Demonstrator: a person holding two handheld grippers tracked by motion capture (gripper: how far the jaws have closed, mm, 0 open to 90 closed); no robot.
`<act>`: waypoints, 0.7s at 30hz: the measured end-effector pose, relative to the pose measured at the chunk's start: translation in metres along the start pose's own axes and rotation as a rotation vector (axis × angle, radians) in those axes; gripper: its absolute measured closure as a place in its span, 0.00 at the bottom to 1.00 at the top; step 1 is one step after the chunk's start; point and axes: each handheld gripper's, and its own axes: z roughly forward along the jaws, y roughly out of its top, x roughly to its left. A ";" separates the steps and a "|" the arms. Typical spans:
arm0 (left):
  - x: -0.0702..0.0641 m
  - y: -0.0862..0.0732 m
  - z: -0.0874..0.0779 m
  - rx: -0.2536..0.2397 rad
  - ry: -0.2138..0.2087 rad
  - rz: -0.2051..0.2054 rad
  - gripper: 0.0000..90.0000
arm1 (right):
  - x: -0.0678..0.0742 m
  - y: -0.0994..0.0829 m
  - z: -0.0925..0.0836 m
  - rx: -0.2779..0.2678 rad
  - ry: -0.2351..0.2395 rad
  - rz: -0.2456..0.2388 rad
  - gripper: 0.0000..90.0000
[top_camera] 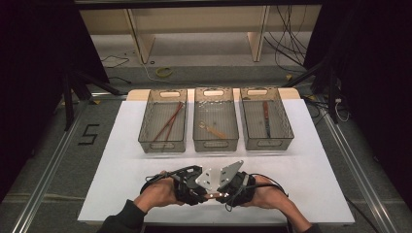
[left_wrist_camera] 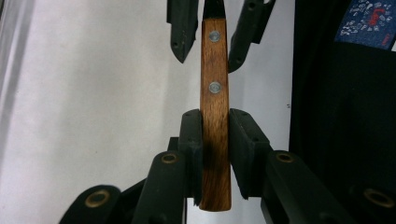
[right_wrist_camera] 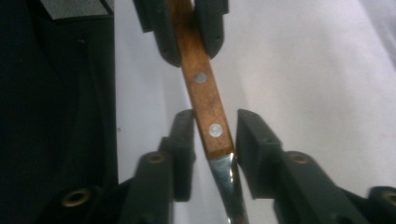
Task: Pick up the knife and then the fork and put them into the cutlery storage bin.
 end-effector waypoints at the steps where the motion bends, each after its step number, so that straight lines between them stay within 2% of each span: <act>1: 0.000 0.000 0.000 0.002 -0.004 0.002 0.84 | 0.000 0.000 0.000 -0.003 0.001 -0.014 0.79; 8: 0.000 -0.002 0.002 -0.002 -0.024 0.021 0.83 | 0.006 0.001 0.001 0.002 -0.007 -0.088 0.84; 10: 0.001 -0.002 0.002 -0.010 -0.011 0.020 0.81 | 0.007 0.001 0.001 0.006 0.003 -0.098 0.86; 14: 0.003 -0.005 -0.003 -0.078 0.026 0.006 0.77 | 0.004 -0.001 0.000 -0.002 -0.007 -0.078 0.87; 16: 0.005 -0.006 -0.007 -0.094 0.050 -0.016 0.68 | 0.002 -0.001 -0.003 -0.004 -0.028 -0.071 0.87; 21: 0.009 -0.010 -0.011 -0.149 0.089 -0.057 0.56 | 0.000 -0.004 -0.006 -0.002 -0.039 -0.052 0.87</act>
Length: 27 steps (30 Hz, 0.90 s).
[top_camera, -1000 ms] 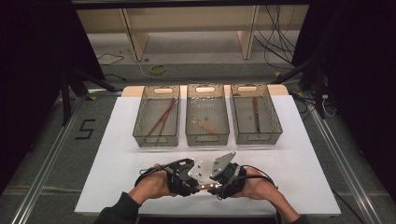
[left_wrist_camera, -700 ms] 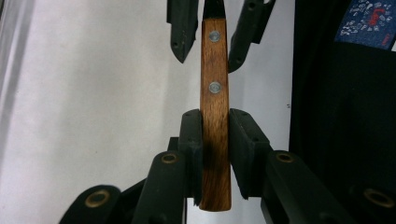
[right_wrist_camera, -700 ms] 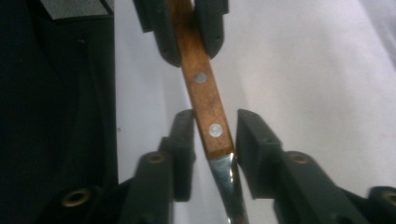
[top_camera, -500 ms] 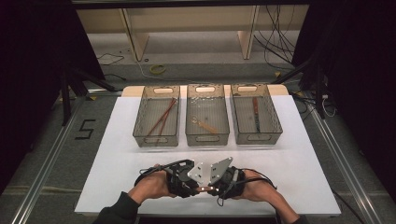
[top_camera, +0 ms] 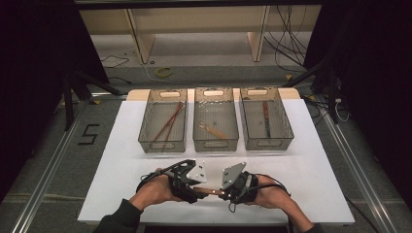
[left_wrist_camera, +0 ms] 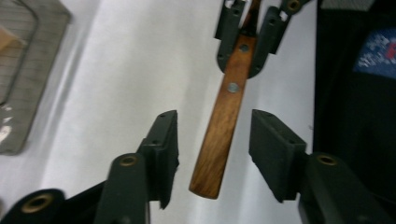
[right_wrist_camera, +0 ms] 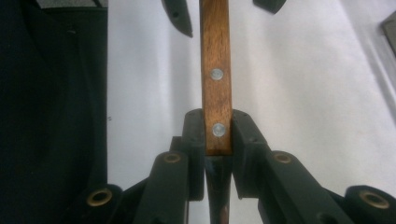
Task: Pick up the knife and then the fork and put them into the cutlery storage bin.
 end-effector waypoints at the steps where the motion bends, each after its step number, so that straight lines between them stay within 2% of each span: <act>1: 0.001 -0.001 -0.001 -0.013 0.010 0.001 0.55 | -0.001 0.000 0.000 -0.003 -0.004 0.001 0.87; 8: 0.005 -0.007 -0.006 -0.068 0.036 -0.065 0.41 | -0.005 -0.003 -0.004 -0.005 -0.032 0.045 0.87; 11: 0.009 -0.011 -0.008 -0.112 0.050 -0.114 0.39 | -0.007 -0.005 -0.005 -0.008 -0.044 0.060 0.87; 15: 0.012 -0.016 -0.011 -0.138 0.068 -0.161 0.35 | -0.011 -0.008 -0.008 -0.014 -0.061 0.090 0.87; 19: 0.014 -0.020 -0.013 -0.170 0.083 -0.195 0.34 | -0.015 -0.011 -0.011 -0.024 -0.075 0.111 0.87; 20: 0.014 -0.022 -0.013 -0.184 0.092 -0.206 0.34 | -0.016 -0.012 -0.011 -0.026 -0.080 0.120 0.87; 21: 0.013 -0.024 -0.014 -0.203 0.127 -0.211 0.34 | -0.016 -0.012 -0.011 -0.028 -0.086 0.126 0.87; 22: 0.014 -0.025 -0.014 -0.216 0.142 -0.222 0.34 | -0.018 -0.013 -0.012 -0.027 -0.092 0.135 0.87; 24: 0.015 -0.029 -0.016 -0.256 0.153 -0.264 0.35 | -0.019 -0.014 -0.013 -0.033 -0.101 0.146 0.87; 27: 0.016 -0.035 -0.019 -0.290 0.173 -0.296 0.35 | -0.021 -0.017 -0.016 -0.043 -0.113 0.164 0.87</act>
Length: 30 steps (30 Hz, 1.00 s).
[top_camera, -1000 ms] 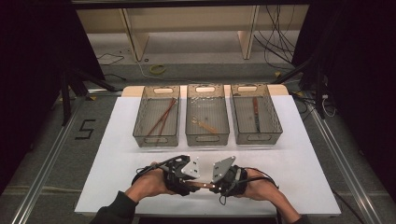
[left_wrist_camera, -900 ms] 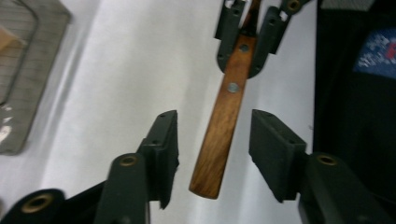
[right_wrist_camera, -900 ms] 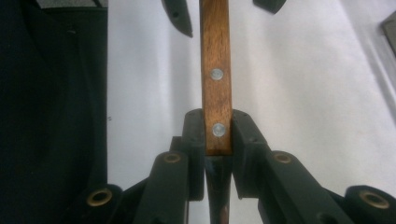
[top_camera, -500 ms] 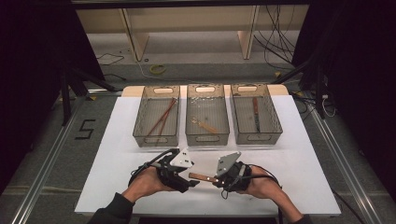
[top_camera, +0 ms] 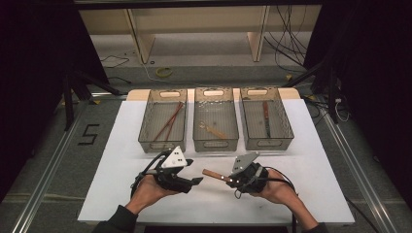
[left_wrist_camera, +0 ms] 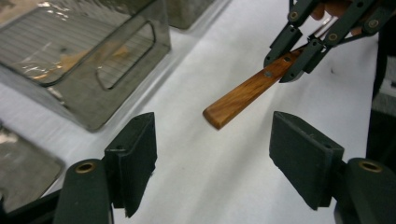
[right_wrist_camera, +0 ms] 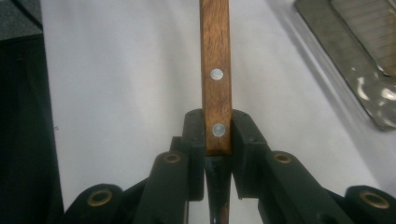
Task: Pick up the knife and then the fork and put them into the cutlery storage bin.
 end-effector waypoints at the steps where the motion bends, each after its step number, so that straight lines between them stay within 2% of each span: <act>1: 0.001 -0.002 -0.001 -0.010 0.007 -0.006 0.35 | -0.001 -0.001 -0.001 0.000 -0.004 0.006 0.87; 5: 0.005 -0.011 -0.005 -0.025 0.023 -0.038 0.34 | -0.007 -0.003 -0.005 -0.012 -0.024 0.041 0.87; 7: 0.008 -0.016 -0.007 -0.031 0.016 -0.067 0.33 | -0.009 -0.004 -0.006 -0.019 -0.032 0.055 0.87; 16: 0.019 -0.036 -0.016 -0.098 0.055 -0.163 0.29 | -0.019 -0.011 -0.013 -0.050 -0.074 0.122 0.87; 19: 0.021 -0.041 -0.017 -0.108 0.063 -0.174 0.28 | -0.021 -0.012 -0.016 -0.058 -0.084 0.134 0.87; 23: 0.023 -0.047 -0.019 -0.163 0.073 -0.204 0.28 | -0.025 -0.013 -0.020 -0.071 -0.102 0.153 0.87; 30: 0.026 -0.054 -0.021 -0.177 0.090 -0.221 0.28 | -0.032 -0.015 -0.028 -0.098 -0.124 0.181 0.87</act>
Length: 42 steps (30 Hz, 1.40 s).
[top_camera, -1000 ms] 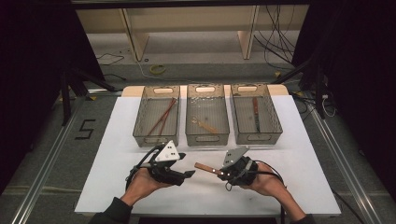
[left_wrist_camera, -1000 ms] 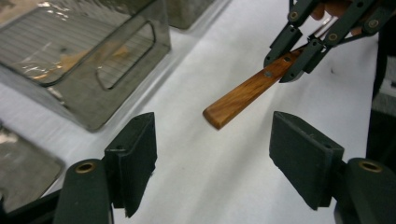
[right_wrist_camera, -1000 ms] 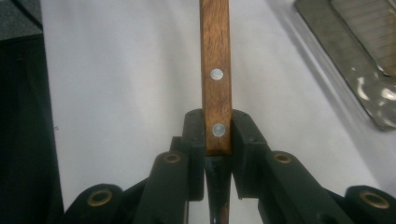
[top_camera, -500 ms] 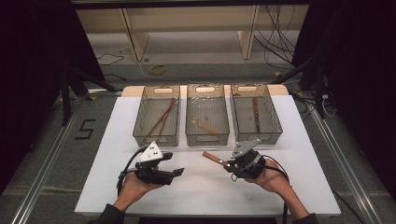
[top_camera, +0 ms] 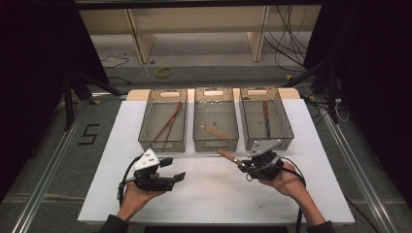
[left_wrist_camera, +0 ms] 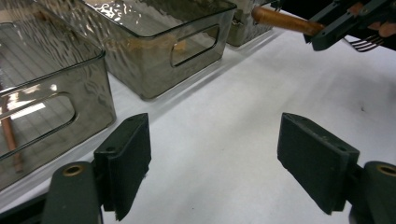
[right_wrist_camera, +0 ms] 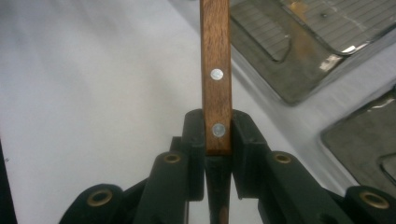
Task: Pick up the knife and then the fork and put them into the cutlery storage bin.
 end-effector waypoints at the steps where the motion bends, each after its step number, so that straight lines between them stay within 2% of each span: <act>1: 0.000 -0.001 0.000 0.002 0.002 -0.001 0.28 | -0.001 0.000 -0.001 -0.004 -0.001 0.008 0.87; 5: 0.001 -0.002 0.001 0.012 0.010 0.002 0.27 | -0.005 0.001 -0.005 -0.021 -0.017 0.027 0.87; 13: 0.001 -0.005 -0.001 -0.009 0.027 -0.007 0.26 | -0.015 0.002 -0.013 -0.051 -0.043 0.051 0.87; 19: 0.003 -0.005 -0.001 -0.007 0.030 -0.004 0.26 | -0.025 0.002 -0.023 -0.070 -0.074 0.079 0.87; 24: 0.002 -0.005 0.000 -0.014 0.026 -0.004 0.26 | -0.039 0.002 -0.030 -0.087 -0.110 0.128 0.87; 30: 0.003 -0.005 -0.002 -0.029 0.029 0.000 0.26 | -0.057 0.010 -0.038 -0.121 -0.158 0.177 0.87; 31: 0.003 -0.005 -0.003 -0.034 0.027 -0.009 0.26 | -0.060 0.012 -0.039 -0.122 -0.164 0.181 0.87; 42: 0.004 -0.006 -0.006 -0.041 0.044 -0.006 0.26 | -0.095 0.025 -0.041 -0.116 -0.228 0.253 0.87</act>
